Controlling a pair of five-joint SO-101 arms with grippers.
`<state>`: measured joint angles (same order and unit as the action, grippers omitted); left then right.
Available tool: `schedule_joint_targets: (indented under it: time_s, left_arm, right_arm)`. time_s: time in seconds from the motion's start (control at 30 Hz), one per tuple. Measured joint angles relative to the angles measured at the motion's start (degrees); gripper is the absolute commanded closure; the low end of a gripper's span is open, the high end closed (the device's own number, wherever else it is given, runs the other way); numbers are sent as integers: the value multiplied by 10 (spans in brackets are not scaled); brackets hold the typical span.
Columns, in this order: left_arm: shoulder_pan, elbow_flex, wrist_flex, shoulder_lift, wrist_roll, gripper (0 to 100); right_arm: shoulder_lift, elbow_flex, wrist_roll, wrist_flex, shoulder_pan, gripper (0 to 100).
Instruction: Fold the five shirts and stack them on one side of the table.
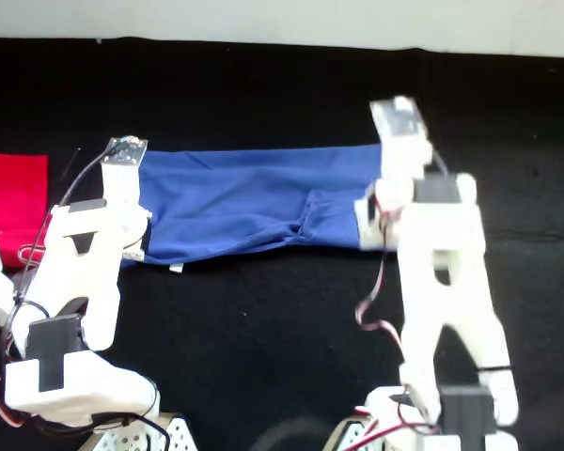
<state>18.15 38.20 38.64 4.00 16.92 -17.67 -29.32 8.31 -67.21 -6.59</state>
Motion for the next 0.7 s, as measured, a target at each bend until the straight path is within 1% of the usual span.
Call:
schedule_joint_targets:
  time_s: [0.1,0.17,0.27,0.47,0.53,0.6,0.7]
  left_arm:
    - [0,0,0,0,0,992]
    - [0,0,0,0,0,992]
    - [0,0,0,0,0,992]
    - [0,-2,4,-5,0,991]
    - [0,-20,41,-25,1,989]
    - [0,-48,102,-52,1,976]
    - [10,-132,202,-93,-17,868]
  right_arm:
    - [-11,-165,-1,148,24,993]
    - [-11,-236,-1,207,25,993]
    - [-11,-278,-1,245,29,993]
    - [-14,-309,-1,286,30,993]
    - [-19,-332,-1,316,30,993]
    - [-32,-363,-1,353,31,993]
    - [-37,-387,-1,378,31,993]
